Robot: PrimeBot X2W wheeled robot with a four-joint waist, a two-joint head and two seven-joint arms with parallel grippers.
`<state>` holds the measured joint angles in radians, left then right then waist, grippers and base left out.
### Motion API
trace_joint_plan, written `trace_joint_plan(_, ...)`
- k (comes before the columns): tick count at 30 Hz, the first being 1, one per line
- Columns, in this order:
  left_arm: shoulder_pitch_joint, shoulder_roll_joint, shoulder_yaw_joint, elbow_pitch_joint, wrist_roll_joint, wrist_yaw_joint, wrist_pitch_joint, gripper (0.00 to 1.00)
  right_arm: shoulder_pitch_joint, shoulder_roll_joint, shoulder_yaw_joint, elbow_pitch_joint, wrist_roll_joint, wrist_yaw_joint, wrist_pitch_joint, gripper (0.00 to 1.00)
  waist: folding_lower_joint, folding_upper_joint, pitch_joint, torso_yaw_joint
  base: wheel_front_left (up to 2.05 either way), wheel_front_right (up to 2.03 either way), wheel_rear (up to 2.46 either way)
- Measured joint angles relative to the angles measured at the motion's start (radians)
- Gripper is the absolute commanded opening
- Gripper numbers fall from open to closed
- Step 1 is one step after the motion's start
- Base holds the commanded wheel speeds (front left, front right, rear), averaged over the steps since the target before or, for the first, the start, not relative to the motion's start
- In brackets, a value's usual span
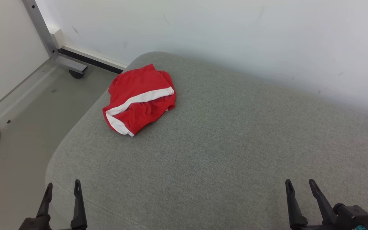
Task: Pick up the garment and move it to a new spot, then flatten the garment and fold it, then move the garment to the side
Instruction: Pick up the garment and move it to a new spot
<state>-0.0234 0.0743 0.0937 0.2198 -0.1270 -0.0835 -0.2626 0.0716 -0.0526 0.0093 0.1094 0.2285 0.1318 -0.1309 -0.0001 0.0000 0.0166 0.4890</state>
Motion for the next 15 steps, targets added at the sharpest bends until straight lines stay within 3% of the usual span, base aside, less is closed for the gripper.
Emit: trace_joint_plan(15,-0.087,0.019,0.048,-0.004,-0.054,-0.004,0.0,1.0,-0.038,0.001,-0.03,-0.046,-0.02,0.0,0.017,1.0,0.0001,0.0001,0.04,-0.071,0.0,0.0,0.0)
